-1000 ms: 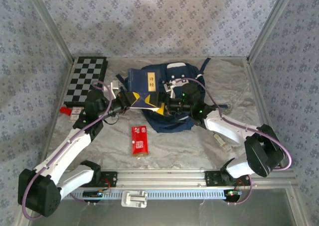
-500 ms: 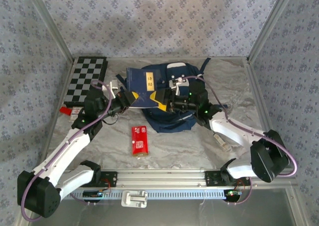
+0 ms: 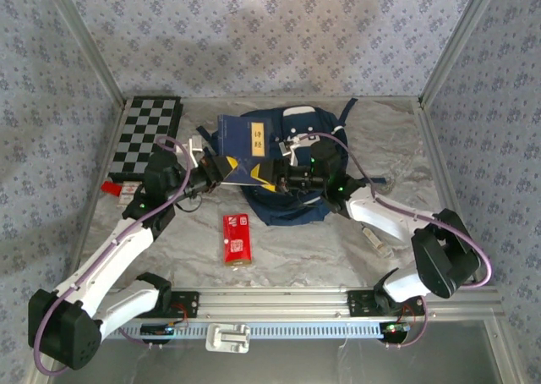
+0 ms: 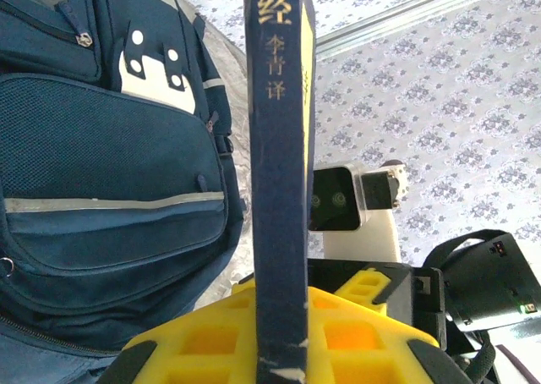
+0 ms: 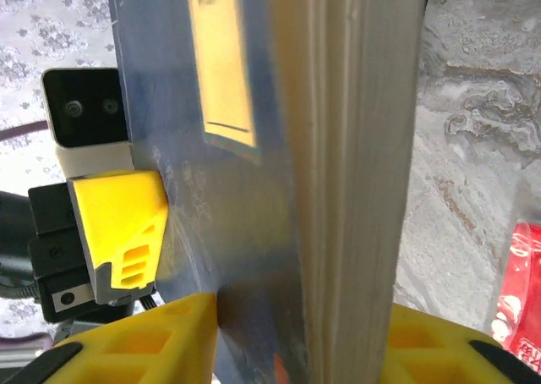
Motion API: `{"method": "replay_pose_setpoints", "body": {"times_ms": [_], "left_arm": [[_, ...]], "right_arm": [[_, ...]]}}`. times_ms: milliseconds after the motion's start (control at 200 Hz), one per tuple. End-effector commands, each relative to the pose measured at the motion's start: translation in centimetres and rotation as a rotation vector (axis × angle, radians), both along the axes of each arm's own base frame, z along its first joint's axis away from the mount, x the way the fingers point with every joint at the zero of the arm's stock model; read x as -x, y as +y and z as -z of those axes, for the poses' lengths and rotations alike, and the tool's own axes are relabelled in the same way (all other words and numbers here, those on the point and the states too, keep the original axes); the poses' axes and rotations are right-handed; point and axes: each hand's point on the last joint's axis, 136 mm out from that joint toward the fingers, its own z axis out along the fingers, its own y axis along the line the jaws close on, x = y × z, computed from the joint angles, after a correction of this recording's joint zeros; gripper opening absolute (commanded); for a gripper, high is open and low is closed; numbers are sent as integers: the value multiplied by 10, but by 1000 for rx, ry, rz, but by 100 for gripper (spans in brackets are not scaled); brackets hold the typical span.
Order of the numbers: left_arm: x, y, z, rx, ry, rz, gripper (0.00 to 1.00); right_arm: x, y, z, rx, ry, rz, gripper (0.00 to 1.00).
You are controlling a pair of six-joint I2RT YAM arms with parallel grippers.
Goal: Pack the student bag
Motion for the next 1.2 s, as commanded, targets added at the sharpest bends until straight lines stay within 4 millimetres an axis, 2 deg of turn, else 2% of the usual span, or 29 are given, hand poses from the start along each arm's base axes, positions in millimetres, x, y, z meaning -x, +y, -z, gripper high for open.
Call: {"method": "replay_pose_setpoints", "body": {"times_ms": [0, 210, 275, 385, 485, 600, 680, 795, 945, 1079, 1194], "left_arm": [[3, -3, -21, 7, -79, 20, 0], [1, -2, -10, -31, -62, 13, 0], [1, -2, -6, -48, -57, 12, 1], [1, 3, 4, -111, -51, -2, 17], [-1, 11, 18, -208, -45, -22, 38], [-4, 18, 33, -363, -76, -15, 50], [-8, 15, 42, -492, -137, 18, 56], [-19, 5, 63, -671, -201, 103, 62], [-32, -26, 81, -817, -342, 238, 71], [-44, -53, 98, -965, -437, 354, 77], [-52, -76, 110, -1034, -498, 442, 81]], "right_arm": [[-4, -2, -19, -32, -73, -3, 27], [-5, -8, -22, -15, -96, 7, 0], [-6, -12, -22, 3, -103, 15, 0], [-9, -24, -21, 46, -114, 47, 0], [-11, -44, -14, 124, -113, 87, 0], [-8, -78, -3, 257, -119, 158, 0], [-6, -106, 3, 312, -92, 214, 0], [2, -143, 15, 374, -37, 285, 0], [17, -180, 30, 438, 18, 353, 0], [34, -207, 44, 510, 79, 412, 0], [43, -217, 52, 529, 121, 436, 0]]}}
